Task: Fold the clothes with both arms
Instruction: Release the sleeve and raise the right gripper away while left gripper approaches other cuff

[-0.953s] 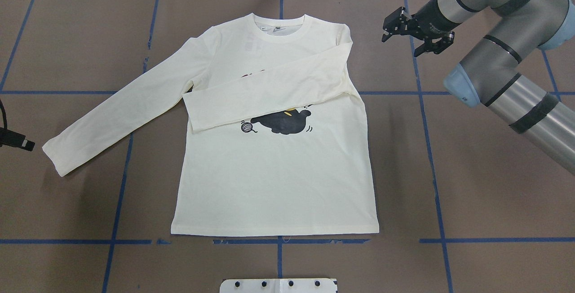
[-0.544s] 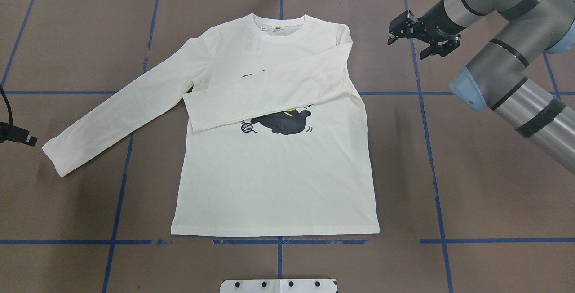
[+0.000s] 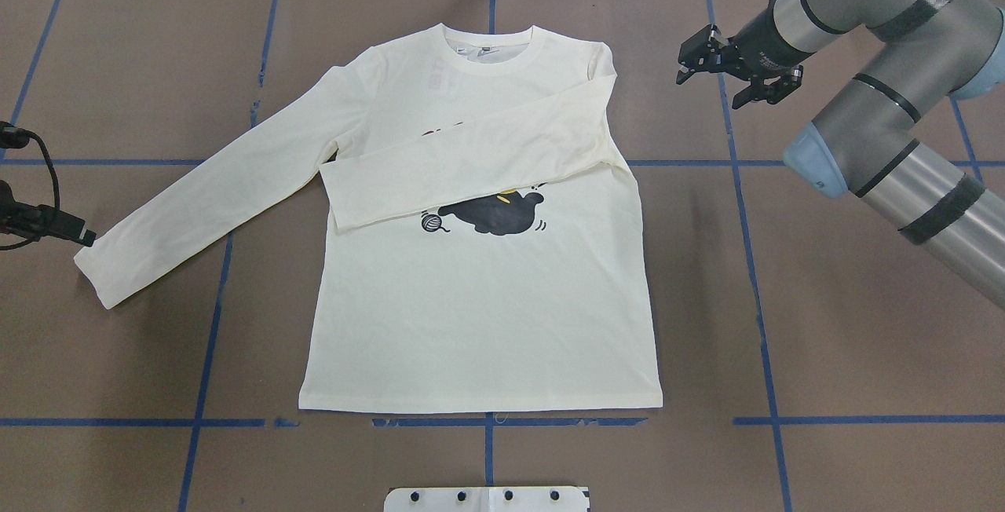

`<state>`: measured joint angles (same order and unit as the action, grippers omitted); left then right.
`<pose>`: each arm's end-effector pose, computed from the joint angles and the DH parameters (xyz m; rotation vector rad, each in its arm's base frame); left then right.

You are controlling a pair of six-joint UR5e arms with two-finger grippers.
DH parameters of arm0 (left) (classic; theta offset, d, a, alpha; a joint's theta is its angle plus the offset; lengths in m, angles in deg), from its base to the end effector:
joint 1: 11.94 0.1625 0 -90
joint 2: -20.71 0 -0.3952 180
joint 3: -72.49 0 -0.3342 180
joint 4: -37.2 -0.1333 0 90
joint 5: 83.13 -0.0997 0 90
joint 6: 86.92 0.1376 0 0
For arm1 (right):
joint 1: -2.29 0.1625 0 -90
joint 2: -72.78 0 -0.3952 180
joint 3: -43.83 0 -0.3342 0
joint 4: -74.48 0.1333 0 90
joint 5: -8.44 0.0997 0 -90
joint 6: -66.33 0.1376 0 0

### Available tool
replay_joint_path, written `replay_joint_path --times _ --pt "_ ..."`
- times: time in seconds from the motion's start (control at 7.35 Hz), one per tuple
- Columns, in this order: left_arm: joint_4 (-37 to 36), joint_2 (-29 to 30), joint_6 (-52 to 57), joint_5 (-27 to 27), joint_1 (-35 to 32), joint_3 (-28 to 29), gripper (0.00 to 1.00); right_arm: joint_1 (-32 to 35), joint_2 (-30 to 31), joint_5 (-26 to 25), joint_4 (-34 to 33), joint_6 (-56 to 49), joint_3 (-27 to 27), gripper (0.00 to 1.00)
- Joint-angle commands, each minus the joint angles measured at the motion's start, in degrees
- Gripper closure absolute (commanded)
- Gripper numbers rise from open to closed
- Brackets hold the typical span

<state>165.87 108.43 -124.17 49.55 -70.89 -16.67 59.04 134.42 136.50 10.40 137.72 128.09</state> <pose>0.2019 -0.4129 0.5999 0.0847 0.9265 0.1307 -0.3122 -0.5647 0.3787 0.0048 -1.0275 0.3253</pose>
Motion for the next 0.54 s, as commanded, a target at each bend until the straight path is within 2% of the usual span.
replay_joint_path --times 0.0,0.27,0.41 --pt "0.00 0.17 -0.53 -2.42 3.12 0.99 0.07 -1.02 0.06 -1.14 0.00 0.07 -0.23 0.00" --pt "0.09 0.17 -0.45 -2.52 3.75 1.70 0.17 -1.03 0.50 -1.24 0.00 0.15 -0.06 0.00" --pt "0.00 0.08 -0.45 -2.52 3.75 1.70 0.34 -1.03 0.85 -1.33 0.09 0.15 0.20 0.00"
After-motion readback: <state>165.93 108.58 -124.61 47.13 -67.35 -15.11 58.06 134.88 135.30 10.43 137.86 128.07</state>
